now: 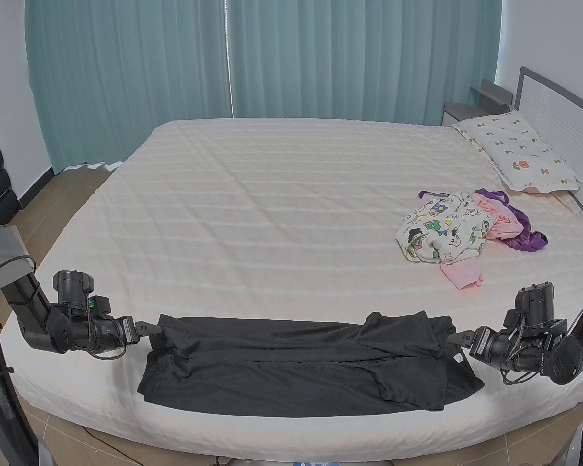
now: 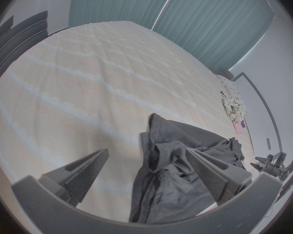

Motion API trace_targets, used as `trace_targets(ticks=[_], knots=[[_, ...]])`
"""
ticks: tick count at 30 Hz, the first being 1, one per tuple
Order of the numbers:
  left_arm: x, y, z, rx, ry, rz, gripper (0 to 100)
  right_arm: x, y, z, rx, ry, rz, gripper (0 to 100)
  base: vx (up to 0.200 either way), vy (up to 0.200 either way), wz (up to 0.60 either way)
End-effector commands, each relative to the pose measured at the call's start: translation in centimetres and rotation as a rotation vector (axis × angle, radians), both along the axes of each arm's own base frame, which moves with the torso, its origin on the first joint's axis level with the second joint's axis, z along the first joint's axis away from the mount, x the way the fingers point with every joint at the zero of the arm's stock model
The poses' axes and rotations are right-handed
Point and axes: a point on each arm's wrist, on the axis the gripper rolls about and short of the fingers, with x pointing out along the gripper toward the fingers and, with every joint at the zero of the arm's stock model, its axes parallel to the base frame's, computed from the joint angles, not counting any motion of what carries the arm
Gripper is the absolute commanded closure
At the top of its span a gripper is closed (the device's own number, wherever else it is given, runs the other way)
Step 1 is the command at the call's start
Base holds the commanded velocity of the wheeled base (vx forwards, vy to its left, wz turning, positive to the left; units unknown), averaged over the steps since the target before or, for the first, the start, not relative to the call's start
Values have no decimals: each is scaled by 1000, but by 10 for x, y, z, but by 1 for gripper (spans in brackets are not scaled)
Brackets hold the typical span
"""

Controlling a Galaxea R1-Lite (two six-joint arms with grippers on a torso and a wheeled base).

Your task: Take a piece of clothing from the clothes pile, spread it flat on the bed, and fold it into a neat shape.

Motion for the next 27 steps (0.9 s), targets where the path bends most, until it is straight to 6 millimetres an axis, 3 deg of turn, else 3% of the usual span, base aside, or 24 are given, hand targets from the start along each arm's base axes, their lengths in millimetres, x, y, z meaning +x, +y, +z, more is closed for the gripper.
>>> trace_targets(ticks=[1,5,11,27], knots=[[-1,-11,10,-9,-28,-34,0,-1,0,0,0,-1,2,0,0,0,0],[3,-15,11,-7,-37,-46,0,-1,0,0,0,-1,2,0,0,0,0],[9,-24,-10,3,10,-78,0,0,0,1,2,-5,2,0,0,0,0],[19,-40,-41,-1,76,-131,0,0,0,1,6,-2,3,0,0,0,0]])
